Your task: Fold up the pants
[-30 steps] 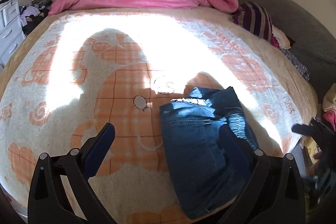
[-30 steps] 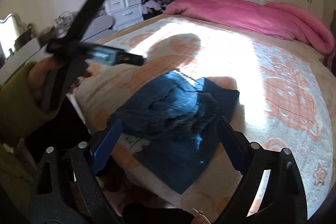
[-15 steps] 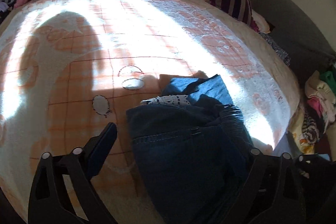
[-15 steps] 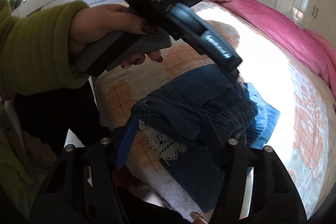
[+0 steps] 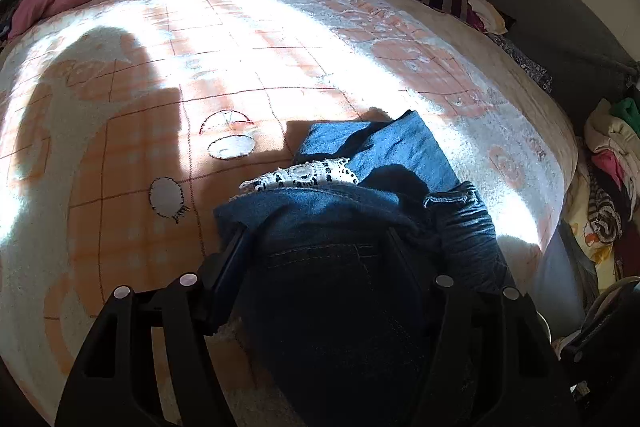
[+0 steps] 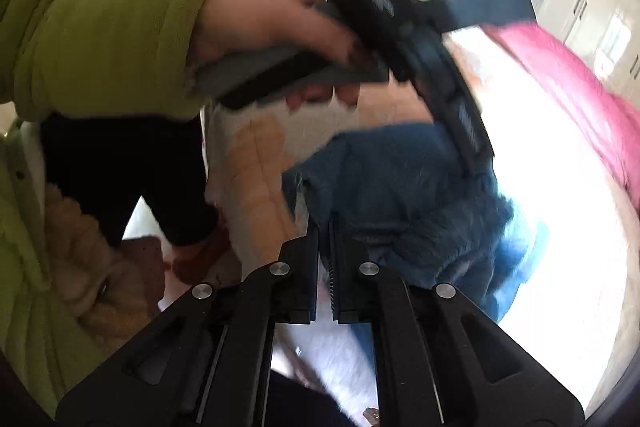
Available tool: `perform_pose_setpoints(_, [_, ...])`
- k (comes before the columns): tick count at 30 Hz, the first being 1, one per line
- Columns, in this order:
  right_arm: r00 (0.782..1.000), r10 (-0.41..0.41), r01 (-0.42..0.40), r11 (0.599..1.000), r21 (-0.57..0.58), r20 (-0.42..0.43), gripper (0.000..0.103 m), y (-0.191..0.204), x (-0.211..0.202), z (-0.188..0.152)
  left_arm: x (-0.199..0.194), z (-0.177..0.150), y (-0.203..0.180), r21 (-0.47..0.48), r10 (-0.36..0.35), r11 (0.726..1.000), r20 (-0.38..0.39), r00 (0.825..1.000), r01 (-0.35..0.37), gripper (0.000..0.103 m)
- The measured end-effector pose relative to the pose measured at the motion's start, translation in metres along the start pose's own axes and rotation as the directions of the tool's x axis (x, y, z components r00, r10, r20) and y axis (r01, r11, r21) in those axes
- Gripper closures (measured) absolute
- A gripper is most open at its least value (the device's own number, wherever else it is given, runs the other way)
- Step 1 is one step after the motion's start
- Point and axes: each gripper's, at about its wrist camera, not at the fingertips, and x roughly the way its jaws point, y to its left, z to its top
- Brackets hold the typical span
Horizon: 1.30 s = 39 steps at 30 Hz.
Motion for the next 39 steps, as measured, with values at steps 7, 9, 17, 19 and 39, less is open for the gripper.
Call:
perform_pose_setpoints(7, [0.999, 0.005, -0.001, 0.994, 0.109, -0.032, 0.097, -0.010, 0.021, -0.022, 0.000, -0.003, -0.001, 0.010, 0.014, 1.000, 0.009, 1.000, -0.015, 0.035])
perform_pose_setpoints(9, [1.000, 0.013, -0.010, 0.992, 0.129, -0.020, 0.094, -0.014, 0.014, -0.021, 0.000, -0.003, -0.001, 0.009, 0.014, 1.000, 0.012, 1.000, -0.014, 0.034])
perform_pose_setpoints(17, [0.996, 0.017, -0.035, 0.972, 0.232, 0.082, 0.071, -0.024, -0.027, -0.016, -0.010, -0.004, -0.008, 0.030, 0.026, 0.999, 0.038, 0.999, -0.027, 0.034])
perform_pose_setpoints(19, [0.995, 0.010, -0.034, 0.967, 0.251, 0.094, 0.069, -0.025, -0.032, -0.016, -0.011, -0.005, -0.009, 0.036, 0.027, 0.999, 0.041, 0.999, -0.029, 0.034])
perform_pose_setpoints(39, [0.987, -0.072, 0.029, 0.960, 0.277, 0.147, 0.044, -0.009, -0.035, -0.006, -0.037, -0.008, -0.014, 0.034, 0.031, 0.999, 0.111, 0.993, -0.035, 0.007])
